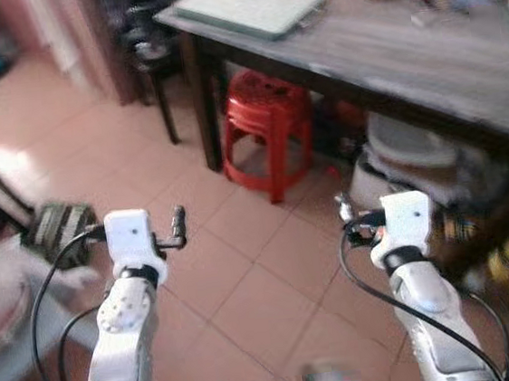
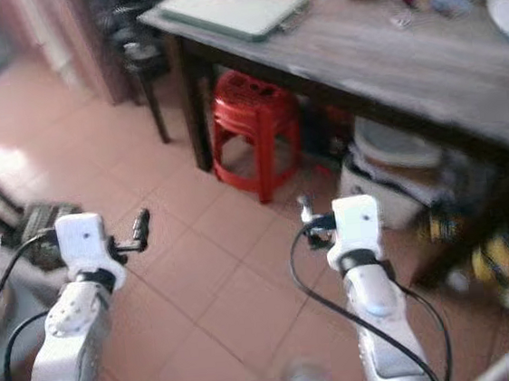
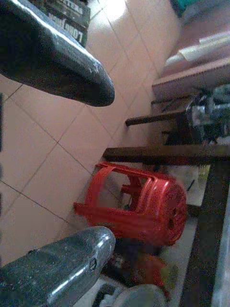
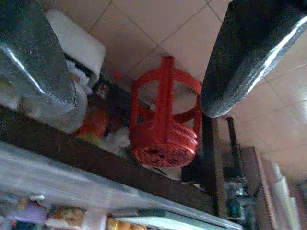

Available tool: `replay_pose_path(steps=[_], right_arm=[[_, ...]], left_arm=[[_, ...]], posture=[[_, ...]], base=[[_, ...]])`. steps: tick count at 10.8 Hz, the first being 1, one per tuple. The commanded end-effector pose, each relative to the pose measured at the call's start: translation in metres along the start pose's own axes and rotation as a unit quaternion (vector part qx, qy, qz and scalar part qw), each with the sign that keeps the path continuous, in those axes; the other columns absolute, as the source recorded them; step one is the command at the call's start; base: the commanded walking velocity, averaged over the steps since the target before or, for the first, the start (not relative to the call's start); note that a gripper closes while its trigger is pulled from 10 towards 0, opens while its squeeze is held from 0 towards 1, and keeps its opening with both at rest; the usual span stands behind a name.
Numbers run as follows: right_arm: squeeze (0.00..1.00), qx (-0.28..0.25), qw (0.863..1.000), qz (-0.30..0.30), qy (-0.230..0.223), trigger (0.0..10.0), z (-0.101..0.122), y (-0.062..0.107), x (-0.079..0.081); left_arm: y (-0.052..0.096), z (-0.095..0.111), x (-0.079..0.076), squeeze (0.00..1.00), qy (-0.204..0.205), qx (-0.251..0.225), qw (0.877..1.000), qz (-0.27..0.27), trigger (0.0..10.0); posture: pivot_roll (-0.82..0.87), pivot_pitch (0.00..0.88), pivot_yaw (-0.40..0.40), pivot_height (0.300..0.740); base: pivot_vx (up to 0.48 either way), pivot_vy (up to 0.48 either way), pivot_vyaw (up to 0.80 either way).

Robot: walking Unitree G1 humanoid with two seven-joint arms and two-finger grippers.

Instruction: Setting the table

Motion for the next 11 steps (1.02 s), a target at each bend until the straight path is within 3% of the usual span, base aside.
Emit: replay_pose_path(steps=[1,4,8,11], right_arm=[[0.00,-0.003,1.000,-0.009,0.007,10.0,0.004,0.001,-0.008],[0.00,-0.006,1.000,-0.008,0.009,10.0,0.006,0.001,-0.008],[0.00,-0.010,1.000,-0.009,0.007,10.0,0.010,0.003,-0.007],[0.00,-0.014,1.000,-0.007,0.001,10.0,0.013,0.002,-0.005]], left_arm=[[0.000,-0.001,-0.005,0.00,0.001,0.002,1.000,-0.009,10.0],[-0.002,0.001,-0.006,0.00,0.000,-0.003,1.000,-0.007,10.0],[0.003,0.017,-0.014,0.00,-0.013,-0.054,0.998,-0.027,10.0],[0.007,0.017,-0.015,0.00,-0.010,-0.053,0.998,-0.033,10.0]], posture=[[-0.03,0.105,0.042,0.740],[-0.03,0.106,0.039,0.740],[-0.03,0.122,0.038,0.740],[-0.03,0.136,0.035,0.740]], base=[[0.000,0.000,-0.80],[0.000,0.000,-0.80],[0.000,0.000,-0.80],[0.000,0.000,-0.77]])
Point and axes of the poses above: a point about 5 cm out from each wrist's last joint towards the gripper, its own y axis pointing back from the gripper into the wrist, its own z axis along the axis of the wrist's last joint, x = y × z, the point moved 5 cm from there along -y, pointing out of the wrist towards the gripper, and after that the axes turned 10 degrees about -y, right-handed, at the moved point
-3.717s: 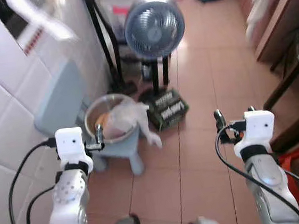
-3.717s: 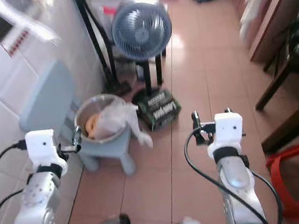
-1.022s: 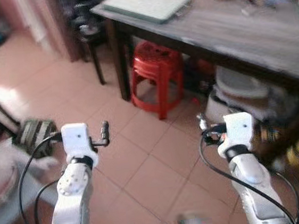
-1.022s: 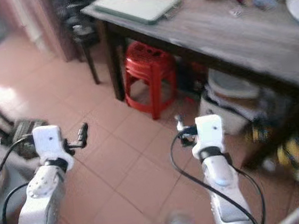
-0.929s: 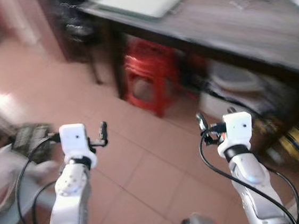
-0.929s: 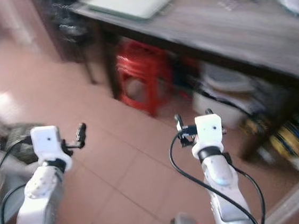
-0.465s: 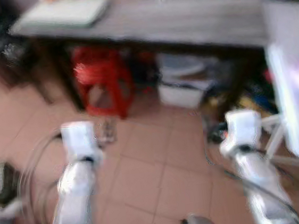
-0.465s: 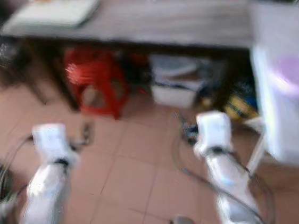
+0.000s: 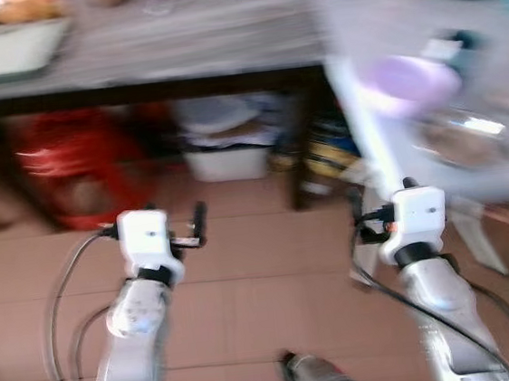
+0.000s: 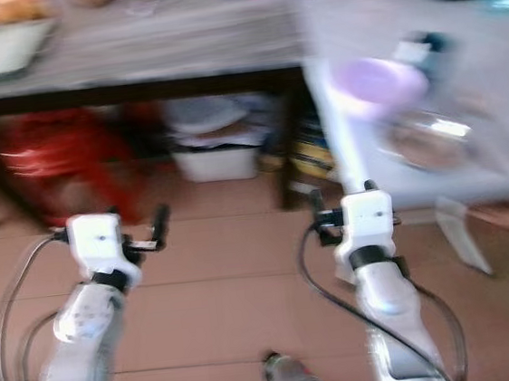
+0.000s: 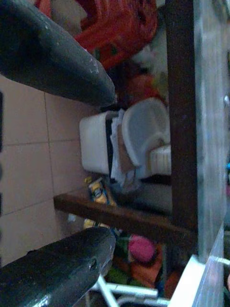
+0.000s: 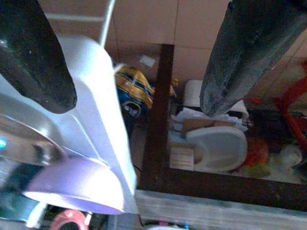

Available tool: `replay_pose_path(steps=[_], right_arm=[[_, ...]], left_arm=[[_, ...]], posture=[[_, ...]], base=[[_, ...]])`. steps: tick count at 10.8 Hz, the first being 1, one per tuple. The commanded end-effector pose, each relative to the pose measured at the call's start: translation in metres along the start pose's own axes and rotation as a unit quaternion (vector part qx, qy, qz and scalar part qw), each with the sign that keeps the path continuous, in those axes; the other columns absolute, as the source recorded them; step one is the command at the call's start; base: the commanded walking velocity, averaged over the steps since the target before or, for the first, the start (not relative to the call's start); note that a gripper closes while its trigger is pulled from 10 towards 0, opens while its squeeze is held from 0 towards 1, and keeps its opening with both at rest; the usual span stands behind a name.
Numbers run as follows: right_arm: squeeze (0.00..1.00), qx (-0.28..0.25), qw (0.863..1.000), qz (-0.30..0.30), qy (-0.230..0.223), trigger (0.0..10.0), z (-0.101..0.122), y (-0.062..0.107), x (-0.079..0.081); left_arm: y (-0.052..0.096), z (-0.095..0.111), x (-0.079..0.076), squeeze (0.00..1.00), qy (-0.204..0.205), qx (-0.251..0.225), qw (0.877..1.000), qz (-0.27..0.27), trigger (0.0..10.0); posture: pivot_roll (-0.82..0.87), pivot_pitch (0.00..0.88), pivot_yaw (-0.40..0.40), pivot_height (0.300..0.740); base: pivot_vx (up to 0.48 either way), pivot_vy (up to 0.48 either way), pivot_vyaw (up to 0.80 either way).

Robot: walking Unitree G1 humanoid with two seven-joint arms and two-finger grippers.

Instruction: Setting the table

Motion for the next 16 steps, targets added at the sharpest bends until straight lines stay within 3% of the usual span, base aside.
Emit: replay_pose_path(steps=[1,10,13,16], right_arm=[[0.00,-0.006,1.000,0.003,0.000,10.0,0.004,0.000,0.000],[0.00,-0.010,1.000,0.000,0.002,10.0,0.011,0.003,0.001],[0.00,-0.030,1.000,0.003,0.000,10.0,0.023,0.000,0.004],[0.00,-0.025,1.000,0.008,0.012,10.0,0.020,0.002,0.006]], left_arm=[[0.003,0.002,0.002,0.00,-0.004,-0.003,1.000,0.004,10.0],[0.005,0.006,0.000,0.00,-0.005,-0.003,1.000,0.001,10.0],[0.007,0.006,-0.006,0.00,0.000,-0.002,1.000,-0.005,10.0],[0.007,0.013,-0.009,0.00,0.011,-0.024,0.999,-0.018,10.0]], posture=[[-0.03,0.136,0.035,0.740],[-0.03,0.157,0.042,0.740],[-0.04,0.154,0.047,0.740],[-0.03,0.158,0.042,0.740]], base=[[0.000,0.000,0.00],[0.000,-0.422,0.00],[0.000,-0.439,0.00],[0.000,0.000,0.00]])
Point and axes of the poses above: a point about 5 cm out from each wrist's last joint towards the gripper, its own y axis pointing back from the gripper into the wrist, its own z axis along the axis of the wrist's last joint, x = y × z, the point moved 5 cm from there along -y, pointing out of the wrist towards the gripper, and after that the axes turned 10 degrees about -y, right-handed, at the moved point
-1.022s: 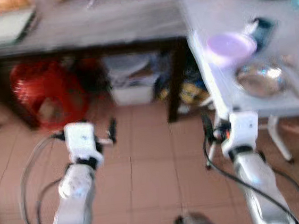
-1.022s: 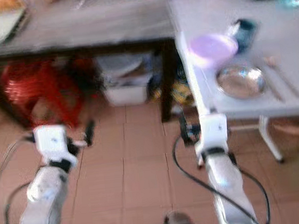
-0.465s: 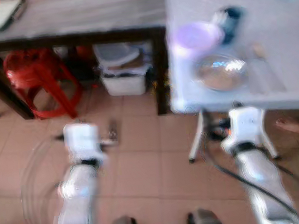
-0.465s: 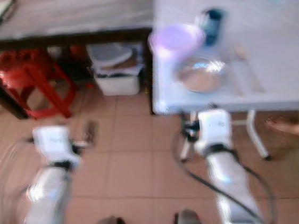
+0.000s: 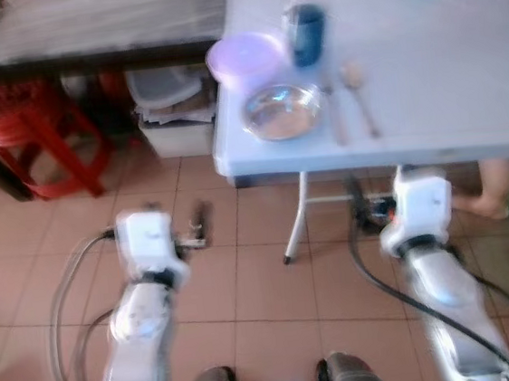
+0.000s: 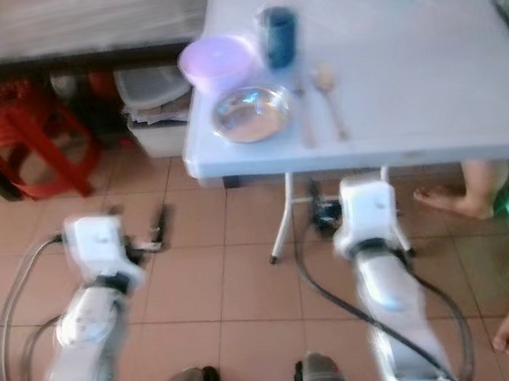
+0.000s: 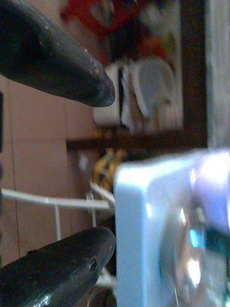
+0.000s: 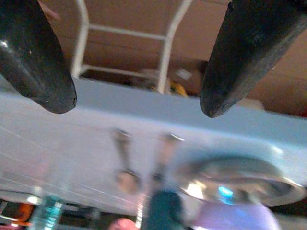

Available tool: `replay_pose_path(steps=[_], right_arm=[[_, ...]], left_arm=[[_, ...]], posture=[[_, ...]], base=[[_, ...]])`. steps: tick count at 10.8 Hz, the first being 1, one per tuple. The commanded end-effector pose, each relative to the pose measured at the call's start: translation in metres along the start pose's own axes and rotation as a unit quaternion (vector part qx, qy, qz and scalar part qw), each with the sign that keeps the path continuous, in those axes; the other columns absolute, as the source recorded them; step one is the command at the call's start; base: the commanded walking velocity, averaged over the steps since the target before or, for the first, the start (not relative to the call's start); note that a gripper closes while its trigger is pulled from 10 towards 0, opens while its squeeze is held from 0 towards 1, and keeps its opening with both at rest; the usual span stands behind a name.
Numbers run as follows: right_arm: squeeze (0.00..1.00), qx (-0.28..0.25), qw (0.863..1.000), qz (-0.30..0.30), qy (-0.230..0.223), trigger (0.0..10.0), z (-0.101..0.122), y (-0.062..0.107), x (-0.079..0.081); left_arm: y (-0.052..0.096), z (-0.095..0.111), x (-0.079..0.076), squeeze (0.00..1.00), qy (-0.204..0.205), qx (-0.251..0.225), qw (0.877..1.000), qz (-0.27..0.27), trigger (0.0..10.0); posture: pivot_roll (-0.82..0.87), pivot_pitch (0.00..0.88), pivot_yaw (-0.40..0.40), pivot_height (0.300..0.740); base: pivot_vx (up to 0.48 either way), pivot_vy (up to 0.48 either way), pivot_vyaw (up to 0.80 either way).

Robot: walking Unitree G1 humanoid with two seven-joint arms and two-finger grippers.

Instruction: Setting the table

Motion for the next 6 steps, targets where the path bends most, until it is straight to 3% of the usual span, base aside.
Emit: replay_pose_path(steps=[1,3,6], right_arm=[[0.00,-0.002,1.000,0.008,-0.009,10.0,0.001,0.000,0.008],[0.00,0.000,1.000,0.006,-0.012,10.0,0.000,0.002,0.009],[0.00,-0.019,1.000,0.011,-0.002,10.0,0.011,-0.006,0.009]], left_arm=[[0.004,0.001,0.007,0.00,-0.002,-0.003,1.000,0.003,10.0],[0.003,0.003,0.004,0.00,0.002,-0.006,1.000,-0.001,10.0],[-0.006,0.021,0.003,0.00,0.023,-0.028,0.999,0.003,10.0]], posture=[[-0.03,0.156,0.042,0.740],[-0.03,0.161,0.045,0.740],[-0.04,0.167,0.056,0.740]], base=[[0.000,0.000,0.00],[0.268,0.000,0.00],[0.286,0.000,0.50]])
Point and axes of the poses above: a point about 5 cm out from each wrist's last joint towards the gripper, its own y axis pointing back from the gripper into the wrist, its own z axis along the axis of the wrist's last joint, x = y × z, the point moved 5 cm from there along -y, pointing out of the wrist towards the gripper, and after that the axes turned 10 degrees about -y, right-handed, at the moved point
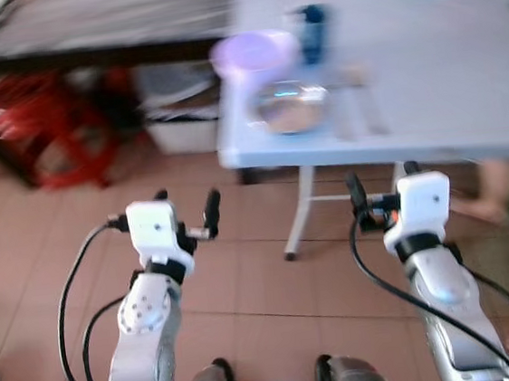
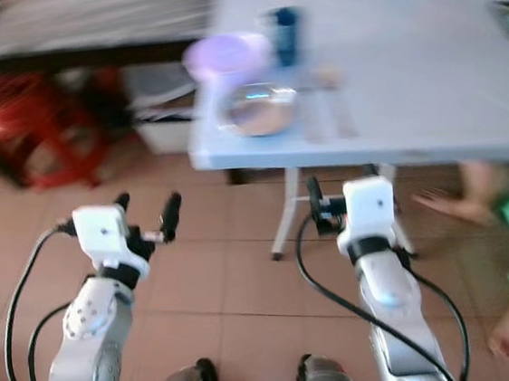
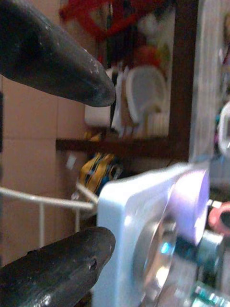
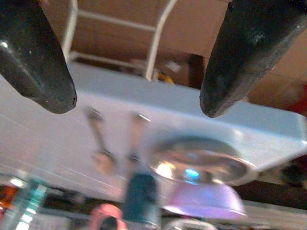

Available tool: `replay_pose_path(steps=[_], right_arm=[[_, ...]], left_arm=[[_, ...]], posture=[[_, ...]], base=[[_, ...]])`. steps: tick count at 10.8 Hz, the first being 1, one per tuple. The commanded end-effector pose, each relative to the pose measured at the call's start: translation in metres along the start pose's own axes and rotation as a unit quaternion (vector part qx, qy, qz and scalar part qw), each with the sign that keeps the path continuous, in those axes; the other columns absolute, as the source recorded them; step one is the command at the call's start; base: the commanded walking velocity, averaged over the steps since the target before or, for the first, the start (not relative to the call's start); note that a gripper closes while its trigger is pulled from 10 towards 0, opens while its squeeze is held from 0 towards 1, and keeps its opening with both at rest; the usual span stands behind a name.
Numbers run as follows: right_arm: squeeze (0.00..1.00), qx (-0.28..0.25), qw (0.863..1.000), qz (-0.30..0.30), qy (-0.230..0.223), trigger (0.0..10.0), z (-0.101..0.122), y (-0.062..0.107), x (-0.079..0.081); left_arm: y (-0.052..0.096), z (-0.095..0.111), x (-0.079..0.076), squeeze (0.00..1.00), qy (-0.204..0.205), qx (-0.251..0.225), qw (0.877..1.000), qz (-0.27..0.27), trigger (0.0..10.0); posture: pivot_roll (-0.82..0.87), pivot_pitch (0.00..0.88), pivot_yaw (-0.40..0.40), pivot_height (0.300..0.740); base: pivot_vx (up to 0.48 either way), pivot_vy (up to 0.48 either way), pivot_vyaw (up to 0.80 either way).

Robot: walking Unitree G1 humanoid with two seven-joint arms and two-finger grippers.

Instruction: Setting the table

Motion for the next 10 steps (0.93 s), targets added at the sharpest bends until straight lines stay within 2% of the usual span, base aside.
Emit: replay_pose_path(steps=[1,3,6,9,10], right_arm=[[0.00,-0.001,1.000,0.000,0.001,10.0,0.0008,0.0009,0.0002],[0.00,0.000,1.000,-0.003,-0.005,10.0,0.0001,0.0010,-0.0008],[0.00,0.004,1.000,-0.004,-0.010,10.0,-0.0020,0.0014,-0.0009],[0.00,0.000,1.000,-0.001,-0.004,10.0,-0.0003,0.0001,-0.0005],[0.00,-0.007,1.000,0.005,0.002,10.0,0.0031,-0.0005,0.0013]], left_arm=[[0.0011,0.0013,0.0034,0.00,0.001,0.001,1.000,0.006,10.0],[-0.0007,0.0057,0.0002,0.00,0.010,-0.006,1.000,0.002,10.0],[-0.0009,0.0056,-0.0027,0.00,0.016,-0.006,1.000,-0.003,10.0],[-0.0009,0.0060,-0.0031,0.00,0.019,-0.006,1.000,-0.005,10.0],[-0.0010,0.0094,-0.0018,0.00,0.036,-0.015,0.999,0.002,10.0]], posture=[[-0.04,0.167,0.056,0.740],[-0.04,0.162,0.050,0.740],[-0.04,0.154,0.047,0.740],[-0.04,0.150,0.043,0.740],[-0.04,0.150,0.041,0.740]], base=[[0.289,0.000,0.44],[0.296,0.000,0.22],[0.305,0.000,-0.80],[0.305,0.000,0.00],[0.000,0.000,0.00]])
Point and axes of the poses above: a point about 5 cm out from each wrist's last joint towards the gripper, its own y axis pointing back from the gripper into the wrist, its own z axis along the axis of the wrist's last joint, x = y × z, the point moved 5 cm from there along -y, pointing out of the wrist towards the gripper, and after that the axes turned 10 degrees about -y, right-handed, at the moved point
